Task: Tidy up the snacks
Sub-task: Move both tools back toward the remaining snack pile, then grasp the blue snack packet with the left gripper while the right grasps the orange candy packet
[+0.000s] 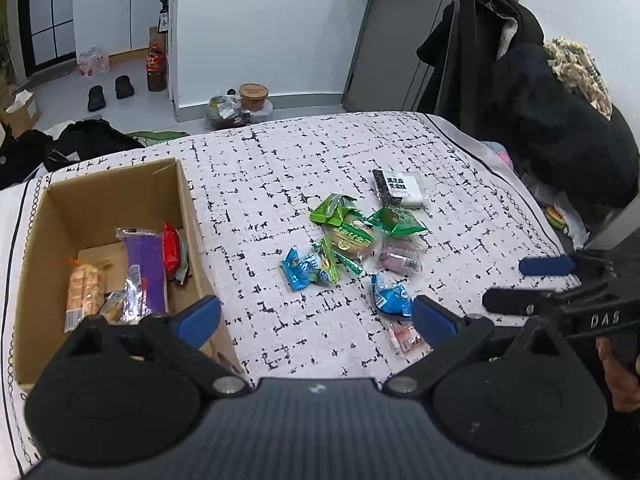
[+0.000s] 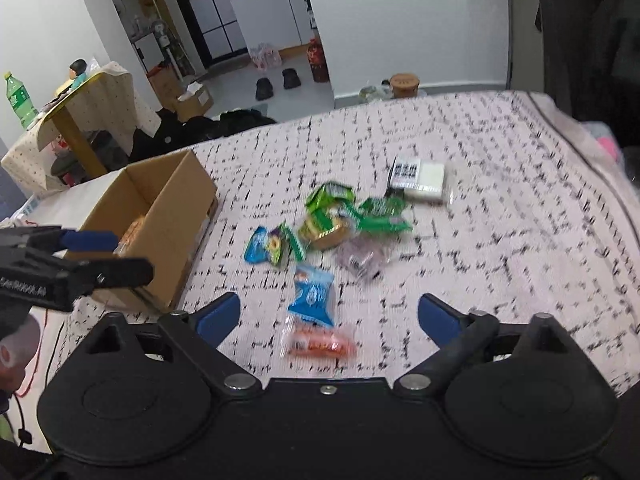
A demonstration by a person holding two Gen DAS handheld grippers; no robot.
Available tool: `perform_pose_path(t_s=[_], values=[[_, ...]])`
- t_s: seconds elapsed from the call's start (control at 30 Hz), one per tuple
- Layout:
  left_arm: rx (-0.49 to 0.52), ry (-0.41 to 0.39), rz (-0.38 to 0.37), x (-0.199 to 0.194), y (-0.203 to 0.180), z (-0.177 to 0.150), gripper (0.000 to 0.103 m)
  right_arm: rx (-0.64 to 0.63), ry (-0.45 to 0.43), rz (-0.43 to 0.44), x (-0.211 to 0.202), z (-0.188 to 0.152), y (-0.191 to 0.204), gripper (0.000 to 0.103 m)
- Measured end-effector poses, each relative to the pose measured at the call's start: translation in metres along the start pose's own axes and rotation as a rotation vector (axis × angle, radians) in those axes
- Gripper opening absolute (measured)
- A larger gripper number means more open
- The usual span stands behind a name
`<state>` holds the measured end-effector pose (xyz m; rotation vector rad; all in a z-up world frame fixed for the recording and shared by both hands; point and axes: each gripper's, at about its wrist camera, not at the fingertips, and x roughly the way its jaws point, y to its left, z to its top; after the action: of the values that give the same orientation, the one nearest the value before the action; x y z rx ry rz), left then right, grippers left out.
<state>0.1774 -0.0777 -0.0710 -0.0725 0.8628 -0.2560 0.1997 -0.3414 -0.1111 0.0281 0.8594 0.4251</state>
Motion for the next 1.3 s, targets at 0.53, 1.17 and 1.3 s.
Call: perform_pose_path(t_s=[0.53, 1.17, 1.3], values=[[0.033, 0.036, -0.047, 0.034, -0.016, -0.002, 0.067, 0.063, 0.111, 0.030, 0.041, -0.019, -0.004, 0.074], [0.024, 0.107, -0.089, 0.083, -0.032, 0.000, 0.059, 0.109, 0.159, -0.063, 0.069, -0.024, -0.015, 0.028], [0.043, 0.111, -0.088, 0.090, -0.039, 0.006, 0.059, 0.118, 0.161, -0.086, 0.065, -0.022, -0.020, 0.026]])
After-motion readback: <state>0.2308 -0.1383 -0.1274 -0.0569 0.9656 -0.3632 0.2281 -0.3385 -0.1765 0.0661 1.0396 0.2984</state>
